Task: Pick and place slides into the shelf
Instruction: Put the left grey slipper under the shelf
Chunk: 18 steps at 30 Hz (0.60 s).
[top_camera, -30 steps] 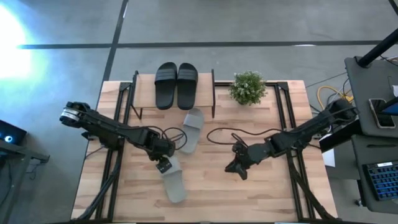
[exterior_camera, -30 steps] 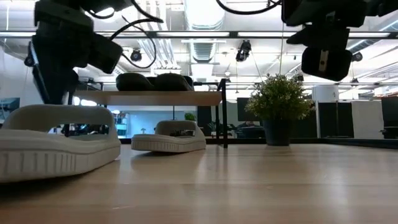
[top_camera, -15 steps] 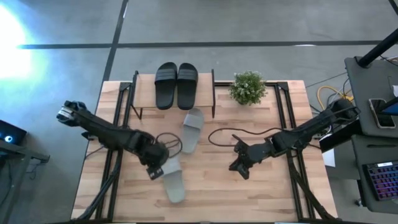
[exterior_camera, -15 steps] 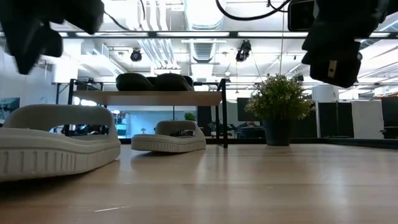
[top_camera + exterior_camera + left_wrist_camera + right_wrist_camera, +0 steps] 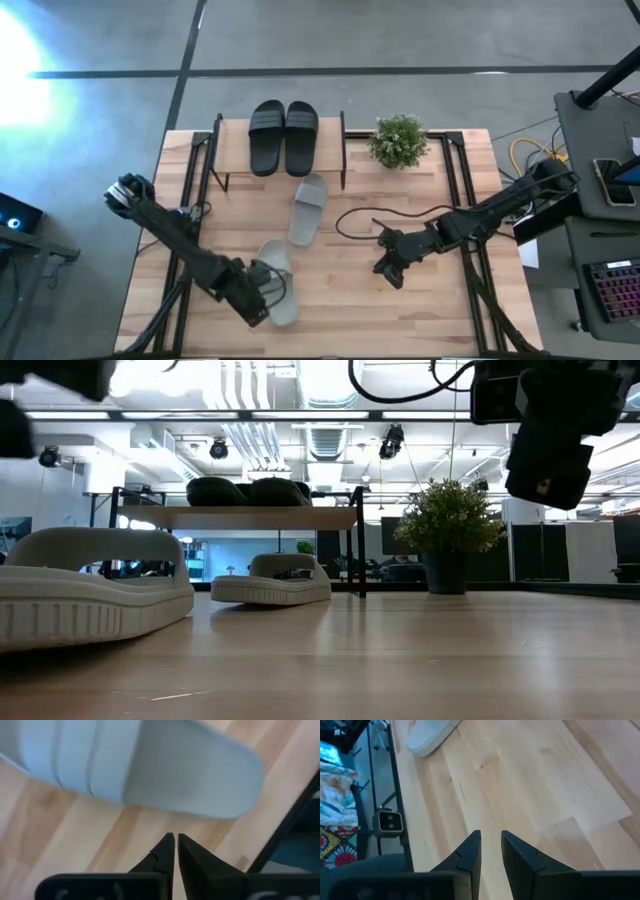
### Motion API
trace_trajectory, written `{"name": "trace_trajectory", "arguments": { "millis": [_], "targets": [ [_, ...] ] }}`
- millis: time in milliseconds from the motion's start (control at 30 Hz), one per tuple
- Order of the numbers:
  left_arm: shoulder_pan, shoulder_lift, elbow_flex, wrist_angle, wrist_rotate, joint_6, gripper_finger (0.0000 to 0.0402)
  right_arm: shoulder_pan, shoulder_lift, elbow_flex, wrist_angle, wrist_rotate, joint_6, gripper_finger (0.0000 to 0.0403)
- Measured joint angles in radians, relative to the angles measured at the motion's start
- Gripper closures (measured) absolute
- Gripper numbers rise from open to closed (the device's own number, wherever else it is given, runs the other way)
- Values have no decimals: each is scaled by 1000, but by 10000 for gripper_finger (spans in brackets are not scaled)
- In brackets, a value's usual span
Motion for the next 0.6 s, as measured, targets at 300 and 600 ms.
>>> {"name": "trace_trajectory", "arguments": {
  "millis": [300,600],
  "targets": [
    [20,147,-1,7,-22,-76,401,-18,0,0,-3,-8,-25,335],
    [92,164,-10,3,-100,-71,401,-33,0,-1,-6,-8,-33,335]
  ]
}}
